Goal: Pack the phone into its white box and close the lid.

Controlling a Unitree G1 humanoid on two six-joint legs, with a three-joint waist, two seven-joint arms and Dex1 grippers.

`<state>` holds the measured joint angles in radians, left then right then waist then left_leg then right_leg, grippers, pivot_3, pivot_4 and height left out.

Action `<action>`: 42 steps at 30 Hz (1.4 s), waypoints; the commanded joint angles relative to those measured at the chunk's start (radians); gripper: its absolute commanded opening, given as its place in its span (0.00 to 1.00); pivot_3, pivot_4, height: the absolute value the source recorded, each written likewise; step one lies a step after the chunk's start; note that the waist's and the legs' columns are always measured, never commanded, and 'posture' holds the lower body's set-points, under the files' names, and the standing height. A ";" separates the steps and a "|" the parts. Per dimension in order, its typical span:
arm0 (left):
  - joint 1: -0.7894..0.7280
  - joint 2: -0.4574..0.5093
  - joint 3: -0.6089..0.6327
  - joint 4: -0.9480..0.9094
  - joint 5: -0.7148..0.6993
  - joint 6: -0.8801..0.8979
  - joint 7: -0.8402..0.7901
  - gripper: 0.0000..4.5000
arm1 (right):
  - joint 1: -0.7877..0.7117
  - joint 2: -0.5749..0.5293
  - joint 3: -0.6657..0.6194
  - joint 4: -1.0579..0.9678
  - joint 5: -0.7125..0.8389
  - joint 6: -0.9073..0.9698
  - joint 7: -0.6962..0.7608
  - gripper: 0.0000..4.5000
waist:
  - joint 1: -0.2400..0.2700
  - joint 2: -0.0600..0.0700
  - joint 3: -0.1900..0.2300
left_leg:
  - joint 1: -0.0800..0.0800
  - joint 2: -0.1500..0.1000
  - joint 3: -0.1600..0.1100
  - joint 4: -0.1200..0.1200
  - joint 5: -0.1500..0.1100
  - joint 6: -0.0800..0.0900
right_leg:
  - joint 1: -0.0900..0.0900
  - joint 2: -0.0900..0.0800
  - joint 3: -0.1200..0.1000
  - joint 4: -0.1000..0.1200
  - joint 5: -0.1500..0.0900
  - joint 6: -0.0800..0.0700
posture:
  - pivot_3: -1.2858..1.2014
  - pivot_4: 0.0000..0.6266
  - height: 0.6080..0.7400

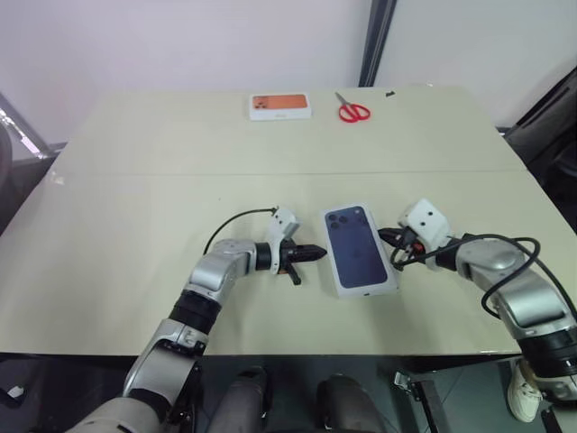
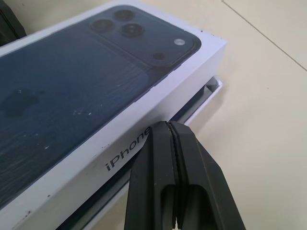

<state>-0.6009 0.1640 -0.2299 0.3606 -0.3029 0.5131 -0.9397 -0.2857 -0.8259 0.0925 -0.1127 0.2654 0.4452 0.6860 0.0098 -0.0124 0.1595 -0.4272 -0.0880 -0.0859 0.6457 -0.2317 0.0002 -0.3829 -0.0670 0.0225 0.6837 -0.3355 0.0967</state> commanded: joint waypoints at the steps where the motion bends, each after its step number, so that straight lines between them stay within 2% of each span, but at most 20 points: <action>1: -0.020 -0.014 0.016 -0.049 -0.022 0.006 -0.006 0.00 | 0.009 -0.001 -0.033 -0.038 -0.014 -0.007 0.017 0.01 | 0.000 0.000 0.000 | 0.000 0.000 0.000 0.000 0.000 0.000 | 0.000 0.000 0.000 0.000 0.000 0.000 | 0.52 0.24 0.95; 13: 0.006 -0.001 0.013 -0.096 -0.016 0.018 -0.011 0.00 | 0.027 0.000 -0.062 -0.032 -0.060 -0.025 0.036 0.01 | 0.001 0.000 0.000 | 0.000 0.000 0.000 0.000 0.000 0.000 | 0.000 0.000 0.000 0.000 0.000 0.000 | 0.52 0.24 0.95; 19: -0.009 -0.021 0.051 -0.112 -0.046 0.029 0.012 0.00 | 0.039 -0.007 -0.068 -0.034 -0.082 -0.039 0.051 0.01 | 0.001 0.000 0.000 | 0.000 0.000 0.000 0.000 0.000 0.000 | 0.000 0.000 0.000 0.000 0.000 0.000 | 0.52 0.24 0.95; 26: 0.011 -0.024 0.019 -0.101 -0.029 0.031 0.002 0.00 | 0.017 -0.007 -0.080 -0.026 -0.094 -0.038 0.058 0.01 | 0.001 0.000 0.000 | 0.000 0.000 0.000 0.000 0.000 0.000 | 0.000 0.000 0.000 0.000 0.000 0.000 | 0.52 0.24 0.95; 32: 0.018 0.019 0.031 -0.147 -0.041 0.064 -0.008 0.00 | 0.006 0.002 -0.084 -0.024 -0.099 -0.034 0.057 0.01 | 0.000 0.000 0.000 | 0.000 0.000 0.000 0.000 0.000 0.000 | 0.000 0.000 0.000 0.000 0.000 0.000 | 0.52 0.24 0.95; 36: 0.019 0.046 0.009 -0.127 -0.014 0.038 -0.014 0.00 | 0.001 0.007 -0.098 -0.035 -0.077 -0.014 0.071 0.01 | 0.001 0.000 0.000 | 0.000 0.000 0.000 0.000 0.000 0.000 | 0.000 0.000 0.000 0.000 0.000 0.000 | 0.52 0.24 0.95; 42: 0.004 0.022 -0.006 -0.048 0.017 -0.022 -0.009 0.00 | 0.013 -0.002 -0.099 -0.056 -0.077 -0.004 0.094 0.01 | 0.002 0.000 0.000 | 0.000 0.000 0.000 0.000 0.000 0.000 | 0.000 0.000 0.000 0.000 0.000 0.000 | 0.52 0.24 0.95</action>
<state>-0.5836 0.2006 -0.2230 0.3133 -0.2902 0.5162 -0.9448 -0.2651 -0.8225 0.0257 -0.1318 0.1775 0.4419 0.7729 0.0118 -0.0123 0.1595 -0.4272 -0.0883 -0.0859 0.6461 -0.2317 0.0000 -0.3826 -0.0674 0.0225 0.6836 -0.3355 0.0967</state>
